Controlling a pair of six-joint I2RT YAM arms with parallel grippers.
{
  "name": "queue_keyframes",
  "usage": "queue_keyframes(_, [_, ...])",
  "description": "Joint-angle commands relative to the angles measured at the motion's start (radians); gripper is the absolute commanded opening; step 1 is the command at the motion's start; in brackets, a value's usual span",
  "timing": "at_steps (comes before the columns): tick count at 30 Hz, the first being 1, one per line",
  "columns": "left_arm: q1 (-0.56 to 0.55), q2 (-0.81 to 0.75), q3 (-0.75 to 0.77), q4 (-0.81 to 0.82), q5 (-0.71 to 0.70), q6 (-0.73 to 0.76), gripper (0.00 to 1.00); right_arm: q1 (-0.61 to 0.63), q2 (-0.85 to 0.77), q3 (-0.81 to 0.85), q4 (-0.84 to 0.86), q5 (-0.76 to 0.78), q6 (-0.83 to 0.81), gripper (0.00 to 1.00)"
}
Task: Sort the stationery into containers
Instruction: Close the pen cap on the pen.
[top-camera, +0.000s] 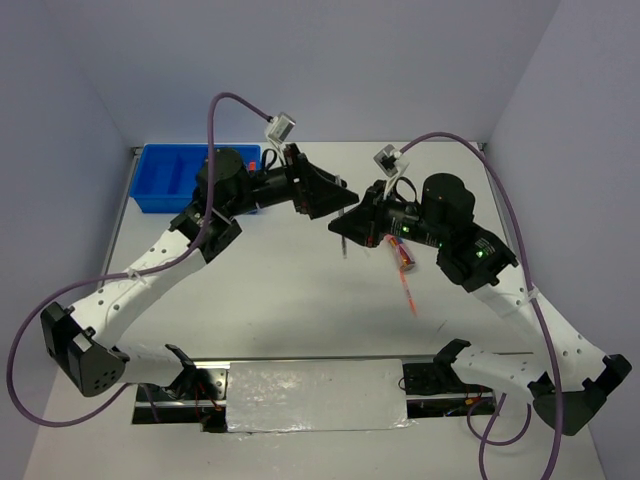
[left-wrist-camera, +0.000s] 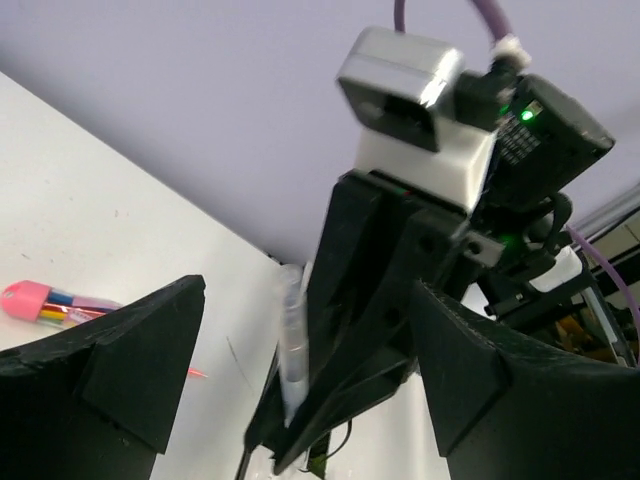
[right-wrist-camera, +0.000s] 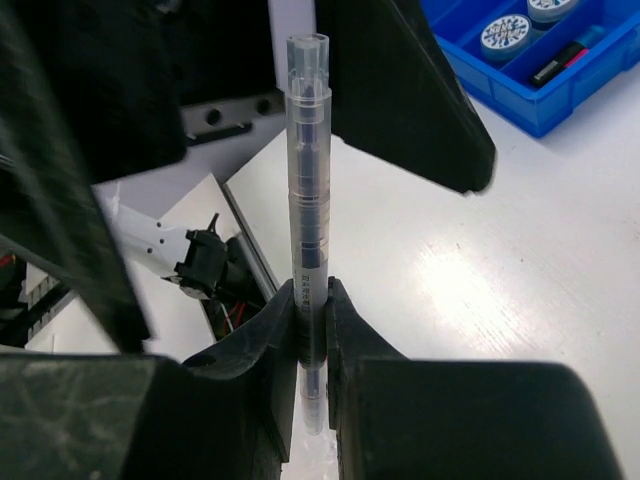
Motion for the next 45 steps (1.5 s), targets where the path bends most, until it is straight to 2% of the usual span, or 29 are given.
queue_keyframes(1, [-0.007,-0.046,0.095,-0.055,-0.066,0.066,0.96,0.002,-0.015,-0.013,0.041,-0.017,-0.008,0.0])
queue_keyframes(3, [-0.006,-0.032,0.138,-0.114,-0.114,0.088,0.94,0.002,-0.021,-0.032,0.061,-0.037,-0.002,0.0])
queue_keyframes(6, [-0.001,-0.006,0.194,-0.164,-0.139,0.108,0.86,0.002,-0.027,-0.036,0.081,-0.047,0.011,0.0])
queue_keyframes(7, [-0.001,0.0,0.201,-0.166,-0.136,0.109,0.79,0.002,-0.026,-0.033,0.079,-0.046,0.008,0.0])
queue_keyframes(9, [0.002,0.008,0.197,-0.16,-0.123,0.097,0.71,0.002,-0.021,-0.02,0.067,-0.043,0.004,0.0])
queue_keyframes(10, [0.004,0.009,0.191,-0.155,-0.117,0.094,0.62,0.002,-0.019,-0.018,0.064,-0.043,0.001,0.0])
queue_keyframes(11, [0.002,0.011,0.188,-0.154,-0.111,0.09,0.6,0.002,-0.021,-0.015,0.061,-0.038,0.001,0.0])
queue_keyframes(17, [0.002,0.014,0.157,-0.158,-0.09,0.076,0.64,0.002,-0.019,0.0,0.049,-0.027,-0.009,0.0])
queue_keyframes(21, [0.002,0.008,0.131,-0.129,-0.071,0.053,0.63,0.004,-0.018,0.014,0.038,-0.018,-0.02,0.0])
queue_keyframes(23, [0.002,0.005,0.123,-0.125,-0.07,0.048,0.55,0.002,-0.016,0.019,0.03,-0.011,-0.025,0.0])
queue_keyframes(24, [0.002,0.005,0.12,-0.122,-0.064,0.044,0.34,0.002,-0.015,0.025,0.03,-0.009,-0.028,0.0])
queue_keyframes(27, [0.002,0.011,0.122,-0.128,-0.051,0.036,0.08,0.002,-0.004,0.034,0.023,-0.009,-0.029,0.0])
queue_keyframes(29, [0.002,0.012,0.12,-0.123,-0.05,0.025,0.0,0.002,-0.003,0.039,0.019,-0.006,-0.034,0.0])
queue_keyframes(34, [-0.001,0.021,0.116,-0.131,-0.041,0.007,0.0,0.002,0.013,0.085,0.007,0.011,-0.066,0.0])
queue_keyframes(38, [-0.038,0.023,0.082,-0.152,-0.042,-0.009,0.0,-0.041,0.092,0.257,-0.013,0.046,-0.132,0.0])
queue_keyframes(45, [-0.145,-0.005,-0.051,-0.192,-0.086,-0.038,0.0,-0.134,0.237,0.525,0.015,-0.047,-0.138,0.0])
